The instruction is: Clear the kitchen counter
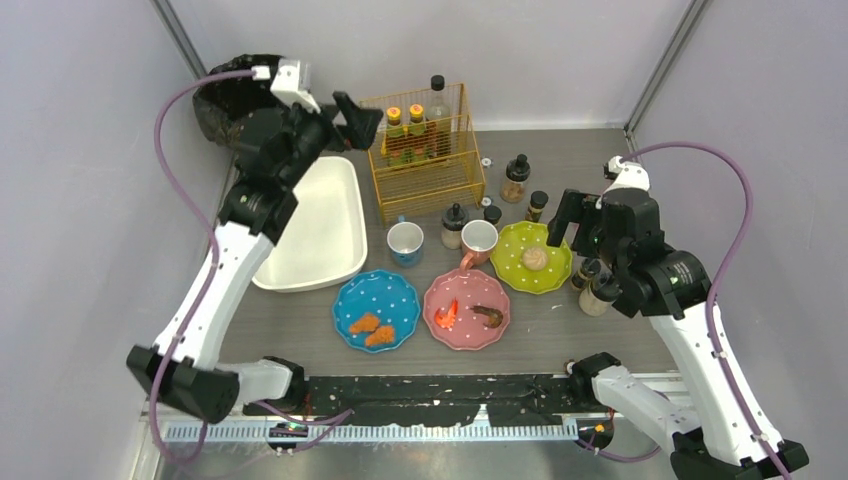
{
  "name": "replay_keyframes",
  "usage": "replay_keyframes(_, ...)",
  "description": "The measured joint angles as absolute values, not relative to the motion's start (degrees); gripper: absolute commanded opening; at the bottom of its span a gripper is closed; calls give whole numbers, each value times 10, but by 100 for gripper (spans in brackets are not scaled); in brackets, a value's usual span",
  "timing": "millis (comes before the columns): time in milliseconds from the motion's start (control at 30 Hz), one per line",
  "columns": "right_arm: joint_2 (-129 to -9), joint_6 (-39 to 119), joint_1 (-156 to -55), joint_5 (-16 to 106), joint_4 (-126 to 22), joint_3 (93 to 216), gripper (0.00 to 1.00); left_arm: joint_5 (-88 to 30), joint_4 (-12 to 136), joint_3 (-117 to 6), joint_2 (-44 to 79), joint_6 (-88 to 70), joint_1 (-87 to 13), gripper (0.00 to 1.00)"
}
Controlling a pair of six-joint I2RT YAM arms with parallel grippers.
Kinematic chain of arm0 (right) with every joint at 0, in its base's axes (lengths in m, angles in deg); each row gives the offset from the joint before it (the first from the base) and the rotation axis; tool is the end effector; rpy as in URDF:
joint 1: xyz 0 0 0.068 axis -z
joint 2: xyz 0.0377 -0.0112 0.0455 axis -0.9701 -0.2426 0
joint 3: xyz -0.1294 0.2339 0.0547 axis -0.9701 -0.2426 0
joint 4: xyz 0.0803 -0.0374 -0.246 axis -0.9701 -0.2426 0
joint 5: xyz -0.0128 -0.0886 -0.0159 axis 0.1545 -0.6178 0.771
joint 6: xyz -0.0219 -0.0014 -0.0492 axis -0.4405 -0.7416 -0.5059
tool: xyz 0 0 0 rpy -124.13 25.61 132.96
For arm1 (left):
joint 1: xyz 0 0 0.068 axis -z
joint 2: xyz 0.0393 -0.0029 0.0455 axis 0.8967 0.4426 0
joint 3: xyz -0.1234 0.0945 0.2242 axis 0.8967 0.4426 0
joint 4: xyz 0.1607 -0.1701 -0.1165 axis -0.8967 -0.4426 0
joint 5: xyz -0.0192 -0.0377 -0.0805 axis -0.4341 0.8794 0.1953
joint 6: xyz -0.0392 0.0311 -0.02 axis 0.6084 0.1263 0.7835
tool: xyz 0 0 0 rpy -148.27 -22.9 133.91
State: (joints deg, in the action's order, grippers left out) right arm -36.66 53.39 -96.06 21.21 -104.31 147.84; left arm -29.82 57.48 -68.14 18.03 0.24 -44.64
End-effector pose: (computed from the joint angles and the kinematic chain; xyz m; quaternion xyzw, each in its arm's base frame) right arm 0.1403 0.0408 0.3941 0.0675 0.8688 0.0472 0.4883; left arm 0.2805 -0.1017 0.4788 0.0372 0.6663 -0.2921 0.6851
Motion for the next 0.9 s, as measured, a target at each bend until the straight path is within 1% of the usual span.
replay_keyframes(100,-363,546,-961,231,-1044,1477,95,-274,532,-603,106,8,-446,100)
replay_keyframes(167,-340,555,-961,249,-1022,1456,95,-261,496,-547,60,8,-446,100)
replay_keyframes(267,-299,568,-961,273,-986,1406,95,-253,426,-489,10,5,-446,99)
replay_keyframes(333,-287,575,-961,286,-982,1393,95,-252,365,-466,-18,0,-446,99)
replay_keyframes(533,-362,596,-961,303,-973,1398,95,-260,227,-427,-91,-21,-446,100)
replay_keyframes(700,-427,607,-961,311,-974,1400,95,-271,165,-422,-94,-29,-438,100)
replay_keyframes(833,-419,607,-961,311,-973,1400,95,-289,144,-430,-52,-20,-410,100)
replay_keyframes(900,-409,606,-961,311,-973,1400,95,-311,132,-456,-7,-8,-381,100)
